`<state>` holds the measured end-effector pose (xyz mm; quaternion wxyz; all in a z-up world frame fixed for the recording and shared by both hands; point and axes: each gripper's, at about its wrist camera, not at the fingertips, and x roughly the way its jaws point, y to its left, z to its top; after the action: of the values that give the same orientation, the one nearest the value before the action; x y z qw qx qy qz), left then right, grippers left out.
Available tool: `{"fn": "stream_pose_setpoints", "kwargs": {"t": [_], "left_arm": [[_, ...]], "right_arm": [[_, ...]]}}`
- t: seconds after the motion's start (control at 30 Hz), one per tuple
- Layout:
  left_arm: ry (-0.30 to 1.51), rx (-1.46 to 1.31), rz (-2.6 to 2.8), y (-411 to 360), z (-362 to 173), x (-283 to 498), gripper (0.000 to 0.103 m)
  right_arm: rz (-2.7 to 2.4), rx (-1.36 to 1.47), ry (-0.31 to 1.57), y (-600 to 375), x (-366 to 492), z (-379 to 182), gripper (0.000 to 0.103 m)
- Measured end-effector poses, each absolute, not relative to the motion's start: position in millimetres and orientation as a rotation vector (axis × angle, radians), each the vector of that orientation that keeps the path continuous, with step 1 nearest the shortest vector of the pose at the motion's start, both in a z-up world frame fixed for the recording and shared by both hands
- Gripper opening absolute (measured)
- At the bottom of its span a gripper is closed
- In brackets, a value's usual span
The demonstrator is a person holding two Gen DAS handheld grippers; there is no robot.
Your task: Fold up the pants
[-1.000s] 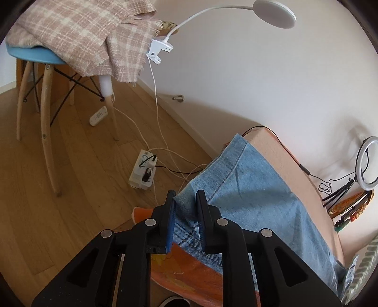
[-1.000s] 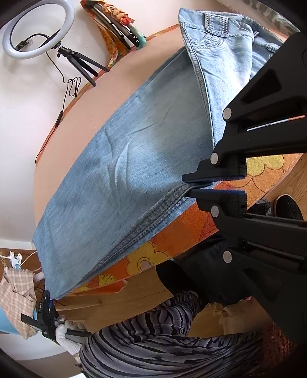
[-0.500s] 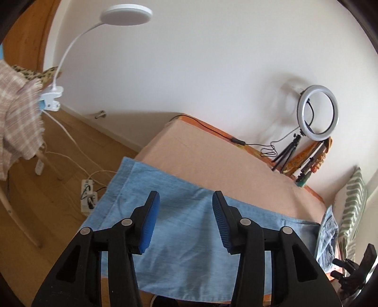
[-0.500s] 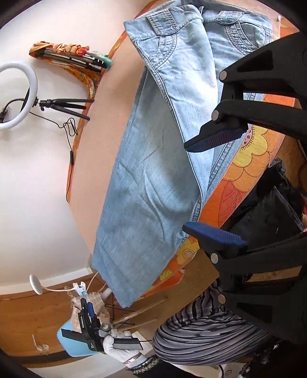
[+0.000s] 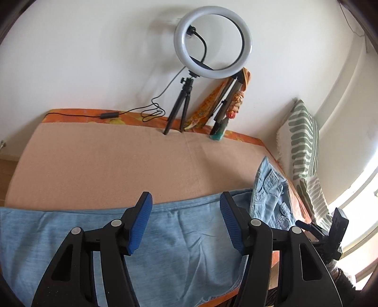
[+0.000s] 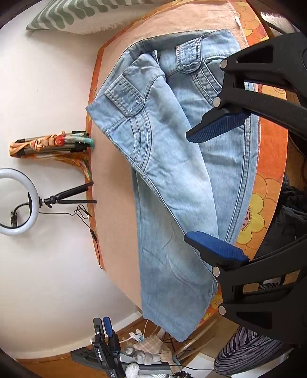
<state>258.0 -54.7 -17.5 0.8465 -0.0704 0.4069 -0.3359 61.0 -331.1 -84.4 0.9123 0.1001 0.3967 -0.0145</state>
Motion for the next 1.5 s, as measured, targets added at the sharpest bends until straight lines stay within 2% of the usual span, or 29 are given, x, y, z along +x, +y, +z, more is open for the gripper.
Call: {"fn": "stream_pose_setpoints", "kwargs": {"t": [0.23, 0.53, 0.7, 0.9, 0.97, 1.03, 1.07, 1.13, 1.33, 1.5], "left_arm": [[0.932, -0.117, -0.88, -170, -43, 251, 0.062], [1.062, -0.067, -0.955, -287, -100, 249, 0.066], [1.155, -0.022, -0.921, -326, -137, 255, 0.066], [1.207, -0.134, -0.903, -332, -156, 262, 0.066], [1.197, -0.149, -0.909, -335, -154, 261, 0.061], [1.166, -0.119, -0.923, -341, -149, 256, 0.028], [1.139, -0.091, -0.924, -345, -146, 254, 0.024], [1.094, -0.059, -0.951, -350, -138, 248, 0.007], [0.987, 0.017, -1.042, -364, -115, 218, 0.005], [0.916, 0.137, -1.173, -381, -103, 165, 0.005]], "right_arm": [[-0.178, 0.313, 0.793, -403, 46, -85, 0.08], [-0.355, 0.359, 0.821, -464, 31, -101, 0.08], [-0.447, 0.42, 0.837, -499, 16, -112, 0.08], [-0.528, 0.507, 0.833, -535, -12, -123, 0.08], [-0.536, 0.517, 0.839, -541, -16, -127, 0.08], [-0.537, 0.521, 0.844, -545, -19, -130, 0.08], [-0.536, 0.522, 0.844, -547, -20, -130, 0.08], [-0.533, 0.525, 0.839, -548, -20, -129, 0.08], [-0.511, 0.544, 0.793, -554, -20, -117, 0.08], [-0.422, 0.671, 0.72, -571, -25, -109, 0.08]]}}
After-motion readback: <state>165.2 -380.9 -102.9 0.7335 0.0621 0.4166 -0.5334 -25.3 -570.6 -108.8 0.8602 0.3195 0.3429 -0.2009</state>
